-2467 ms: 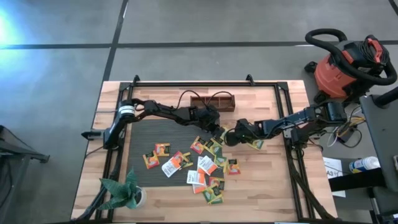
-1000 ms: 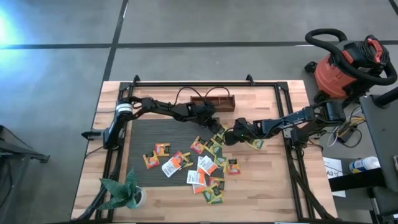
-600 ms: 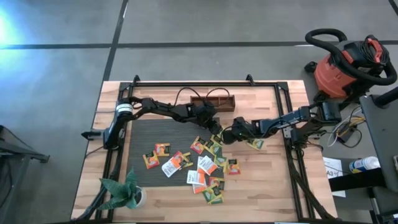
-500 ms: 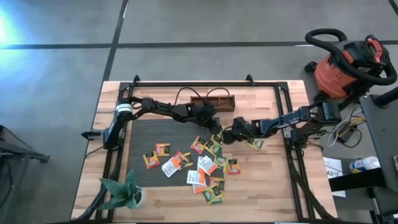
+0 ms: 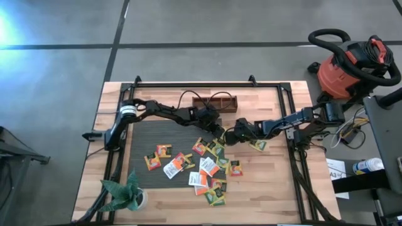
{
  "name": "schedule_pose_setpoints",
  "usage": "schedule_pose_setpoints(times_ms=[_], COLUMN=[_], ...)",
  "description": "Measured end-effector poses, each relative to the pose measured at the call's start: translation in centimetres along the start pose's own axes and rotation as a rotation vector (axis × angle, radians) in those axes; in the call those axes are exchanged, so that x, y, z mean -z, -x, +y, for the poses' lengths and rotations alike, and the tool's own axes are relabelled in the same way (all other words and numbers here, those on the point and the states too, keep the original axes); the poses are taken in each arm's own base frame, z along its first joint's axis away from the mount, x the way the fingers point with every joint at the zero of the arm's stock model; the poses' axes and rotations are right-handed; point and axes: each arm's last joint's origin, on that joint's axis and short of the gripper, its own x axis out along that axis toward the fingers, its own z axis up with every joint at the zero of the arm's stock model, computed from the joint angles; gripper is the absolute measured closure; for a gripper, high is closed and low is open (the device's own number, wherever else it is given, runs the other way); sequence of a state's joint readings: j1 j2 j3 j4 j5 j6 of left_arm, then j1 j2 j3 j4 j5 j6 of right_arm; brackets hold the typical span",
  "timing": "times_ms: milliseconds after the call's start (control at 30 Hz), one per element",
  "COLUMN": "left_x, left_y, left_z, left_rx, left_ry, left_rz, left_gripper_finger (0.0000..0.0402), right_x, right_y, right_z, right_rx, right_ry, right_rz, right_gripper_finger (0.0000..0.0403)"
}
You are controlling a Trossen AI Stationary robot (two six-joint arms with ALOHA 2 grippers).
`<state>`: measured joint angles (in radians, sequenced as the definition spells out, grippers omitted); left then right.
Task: Pick & Place Tea
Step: Put the yellow tea bag into the middle section of the wooden organizer
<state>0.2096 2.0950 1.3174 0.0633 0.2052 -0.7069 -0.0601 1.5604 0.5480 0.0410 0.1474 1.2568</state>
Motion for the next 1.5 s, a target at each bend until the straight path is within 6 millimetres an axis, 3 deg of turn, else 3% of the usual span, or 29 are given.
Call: schedule_pose_setpoints(times_ms=[267,667,833,1167,1300,1500], left_x=[-0.2,-1.0,-1.0,-1.5,-2.8,-6.8], left_y=[0.1,1.2,1.2,1.8,3.3,8.7], left_z=[-0.3,-0.7,-0.8,-0.7,-1.5,-4.7], left_rx=[0.024,0.021,0.029,0.017,-0.010,-0.092], left_ry=[0.002,-0.057,-0.099,-0.142,-0.229,-0.487], left_rz=[0.002,-0.042,-0.036,-0.024,-0.014,-0.091], left_gripper_finger=[0.0317,0.0395,0.0401,0.0401,0.0401,0.0401], right_x=[0.0,0.0,0.0,-0.7,-1.1,-1.5], right_y=[0.0,0.0,0.1,3.3,5.5,8.8], right_z=[0.0,0.0,0.0,0.4,0.0,-1.0], right_rx=[-0.001,0.002,-0.004,-0.044,-0.012,0.031], right_ry=[0.004,0.009,0.012,0.061,0.069,0.083], right_rz=[0.001,0.003,0.007,-0.033,-0.088,-0.166], right_gripper_finger=[0.0394,0.0394,0.0394,0.0394,0.0394,0.0394])
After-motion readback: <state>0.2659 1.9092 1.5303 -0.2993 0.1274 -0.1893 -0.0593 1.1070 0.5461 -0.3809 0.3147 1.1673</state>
